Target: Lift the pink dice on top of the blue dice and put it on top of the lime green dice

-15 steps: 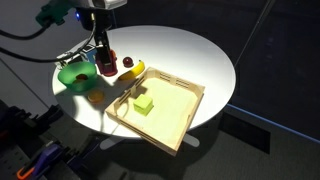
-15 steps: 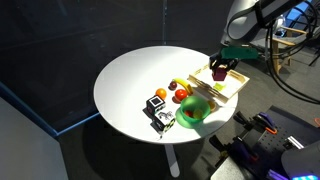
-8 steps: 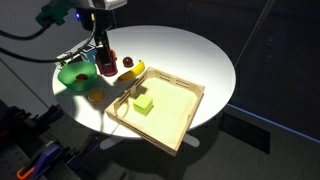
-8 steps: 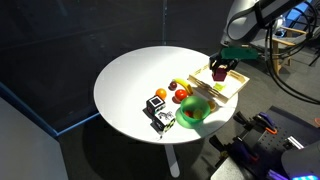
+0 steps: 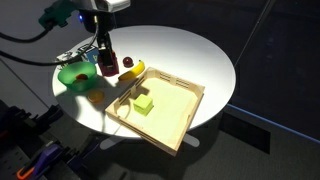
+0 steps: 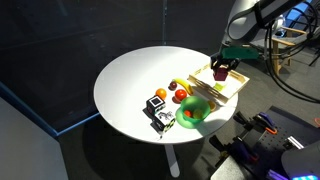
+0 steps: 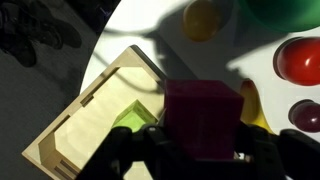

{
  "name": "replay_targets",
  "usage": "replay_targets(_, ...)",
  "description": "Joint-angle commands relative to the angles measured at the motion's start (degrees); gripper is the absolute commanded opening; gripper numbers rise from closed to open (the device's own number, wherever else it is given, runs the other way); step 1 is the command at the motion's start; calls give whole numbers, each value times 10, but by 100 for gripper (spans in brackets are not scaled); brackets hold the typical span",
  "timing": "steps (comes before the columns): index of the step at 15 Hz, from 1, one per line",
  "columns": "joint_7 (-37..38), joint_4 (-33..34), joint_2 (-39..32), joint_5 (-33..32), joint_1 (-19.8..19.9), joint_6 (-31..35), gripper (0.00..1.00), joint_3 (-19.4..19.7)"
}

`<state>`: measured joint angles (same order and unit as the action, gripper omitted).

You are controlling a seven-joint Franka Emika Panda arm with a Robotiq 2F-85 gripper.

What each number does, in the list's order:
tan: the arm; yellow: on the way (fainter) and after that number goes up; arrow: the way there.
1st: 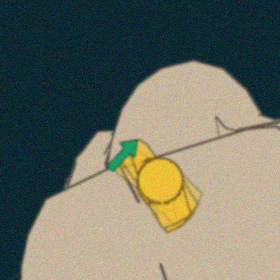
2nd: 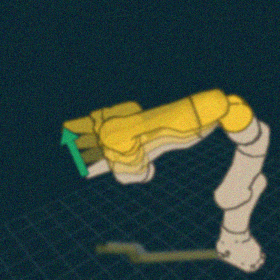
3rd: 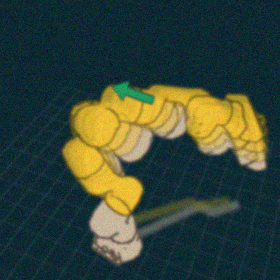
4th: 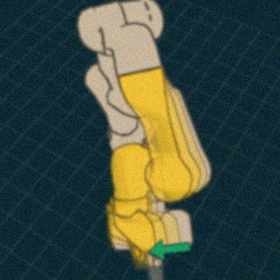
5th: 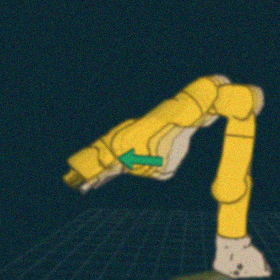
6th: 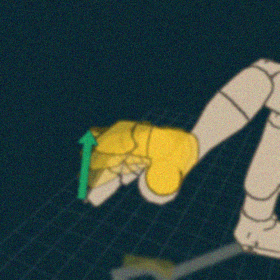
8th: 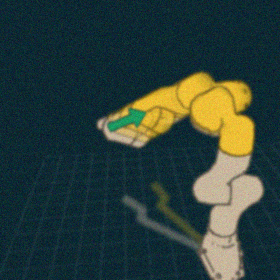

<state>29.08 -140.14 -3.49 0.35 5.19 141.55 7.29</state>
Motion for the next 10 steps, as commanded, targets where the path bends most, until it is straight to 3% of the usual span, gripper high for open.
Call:
replay_targets(1,-2,18,-13,3,7,0,25,8)
replay_targets(10,-51,57,-57,11,23,13,25,32)
